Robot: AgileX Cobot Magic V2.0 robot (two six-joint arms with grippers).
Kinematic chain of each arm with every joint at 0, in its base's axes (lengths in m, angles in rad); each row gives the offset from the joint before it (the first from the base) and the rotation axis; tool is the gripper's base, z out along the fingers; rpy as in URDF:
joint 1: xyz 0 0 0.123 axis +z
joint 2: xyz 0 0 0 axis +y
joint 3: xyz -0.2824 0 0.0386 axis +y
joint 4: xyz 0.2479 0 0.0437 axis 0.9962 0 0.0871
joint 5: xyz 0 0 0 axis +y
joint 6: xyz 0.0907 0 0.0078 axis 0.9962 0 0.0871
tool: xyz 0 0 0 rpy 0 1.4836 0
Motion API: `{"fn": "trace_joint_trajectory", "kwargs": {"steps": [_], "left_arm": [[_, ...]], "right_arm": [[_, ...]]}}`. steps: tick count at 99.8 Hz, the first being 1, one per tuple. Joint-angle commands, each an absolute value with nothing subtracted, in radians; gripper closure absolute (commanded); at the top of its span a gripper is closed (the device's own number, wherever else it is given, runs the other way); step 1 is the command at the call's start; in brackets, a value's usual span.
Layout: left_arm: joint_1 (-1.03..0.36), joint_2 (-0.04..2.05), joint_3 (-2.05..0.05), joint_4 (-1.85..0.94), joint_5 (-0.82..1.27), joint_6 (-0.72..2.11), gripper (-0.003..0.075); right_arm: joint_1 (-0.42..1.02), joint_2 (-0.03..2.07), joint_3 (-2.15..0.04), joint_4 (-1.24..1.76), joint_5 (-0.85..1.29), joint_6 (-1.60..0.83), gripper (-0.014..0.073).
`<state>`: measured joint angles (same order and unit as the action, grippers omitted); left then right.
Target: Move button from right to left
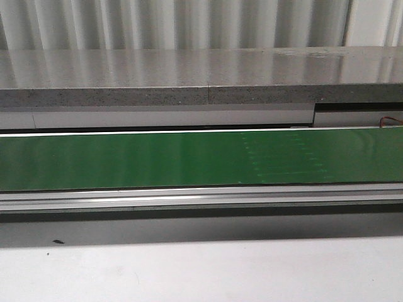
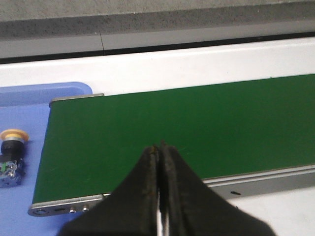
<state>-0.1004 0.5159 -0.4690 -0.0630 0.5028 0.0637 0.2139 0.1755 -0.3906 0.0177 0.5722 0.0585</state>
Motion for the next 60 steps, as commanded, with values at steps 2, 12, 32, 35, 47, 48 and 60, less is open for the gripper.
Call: {"fn": "trace_joint_trajectory", "kwargs": {"steps": [2,12,32,35,47,48,60], "left_arm": [[-0.108,0.433,-0.455,-0.077,0.402,0.056,0.0741],[-0.108,0.346,-0.407,-0.077,0.376,0.056,0.0741],[-0.108,0.182,-0.332,-0.068,0.351,0.056,0.0741],[-0.108,0.158,-0.325,-0.067,0.351,0.056,0.0741],[-0.108,0.086,-0.301,-0.064,0.325,0.056,0.0741],[-0.108,0.082,-0.298,-0.063,0.323,0.056,0.0741],[-0.108,0.019,-0.267,-0.06,0.309,0.056,0.0741]], "right_arm": [[0.215,0.186,-0.418,0.006,0.488,0.052,0.0662],[0.215,0.186,-0.418,0.006,0.488,0.052,0.0662],[0.215,0.186,-0.418,0.006,0.488,0.052,0.0662],[0.215,0.186,-0.418,0.006,0.488,0.052,0.0662],[0.215,0.186,-0.418,0.006,0.488,0.052,0.0662],[0.215,0.186,-0.418,0.006,0.488,0.052,0.0662],[0.215,0.186,-0.418,0.006,0.488,0.052,0.0662]]}}
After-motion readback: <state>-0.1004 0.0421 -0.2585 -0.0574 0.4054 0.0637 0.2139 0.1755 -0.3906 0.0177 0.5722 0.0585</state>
